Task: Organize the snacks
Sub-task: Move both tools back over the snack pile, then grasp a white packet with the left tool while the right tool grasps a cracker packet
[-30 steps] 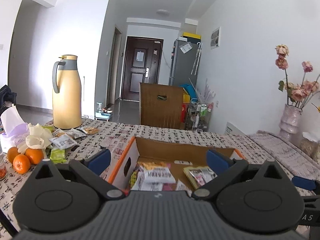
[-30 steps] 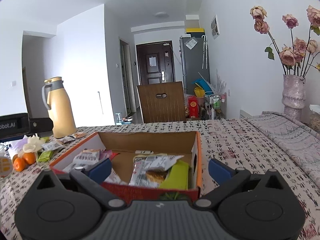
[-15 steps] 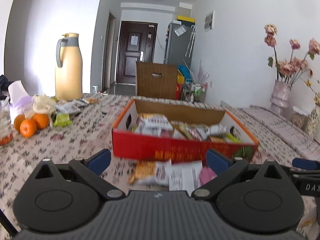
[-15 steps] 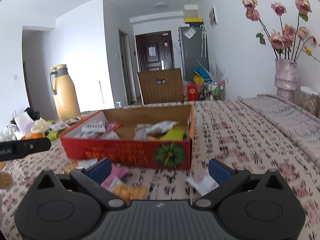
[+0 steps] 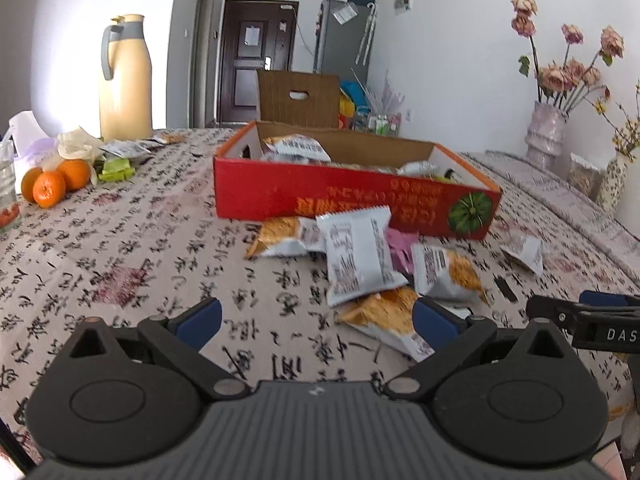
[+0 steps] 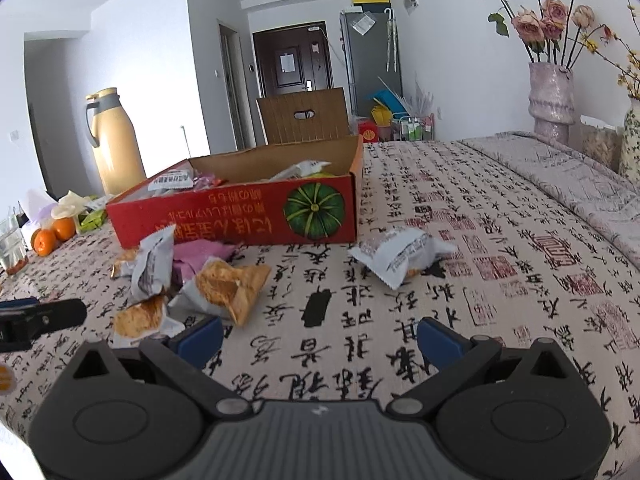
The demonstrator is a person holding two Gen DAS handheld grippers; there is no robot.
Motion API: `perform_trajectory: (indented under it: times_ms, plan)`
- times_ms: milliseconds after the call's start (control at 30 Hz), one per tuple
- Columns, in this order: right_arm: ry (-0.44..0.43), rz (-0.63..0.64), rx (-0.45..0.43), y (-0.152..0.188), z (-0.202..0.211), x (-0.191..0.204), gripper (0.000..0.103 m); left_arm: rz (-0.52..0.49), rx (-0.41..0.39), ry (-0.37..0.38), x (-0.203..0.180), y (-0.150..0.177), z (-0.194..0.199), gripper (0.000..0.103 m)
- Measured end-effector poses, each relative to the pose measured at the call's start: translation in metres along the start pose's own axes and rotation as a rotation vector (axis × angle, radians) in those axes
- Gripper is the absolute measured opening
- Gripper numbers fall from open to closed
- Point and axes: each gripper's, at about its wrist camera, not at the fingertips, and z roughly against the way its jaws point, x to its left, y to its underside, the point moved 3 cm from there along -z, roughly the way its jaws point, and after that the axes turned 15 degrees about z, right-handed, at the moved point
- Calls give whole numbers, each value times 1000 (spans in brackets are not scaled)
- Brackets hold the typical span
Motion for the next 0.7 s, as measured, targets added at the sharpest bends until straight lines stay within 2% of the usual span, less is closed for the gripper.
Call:
perform_trajectory:
  times_ms: [500, 700]
  plan:
    - [-1, -19, 6, 5, -1, -6, 103, -124, 75, 43, -38, 15, -27, 103]
    - [7, -28, 12, 8, -1, -10, 103, -135, 153, 38, -52, 17, -53, 103]
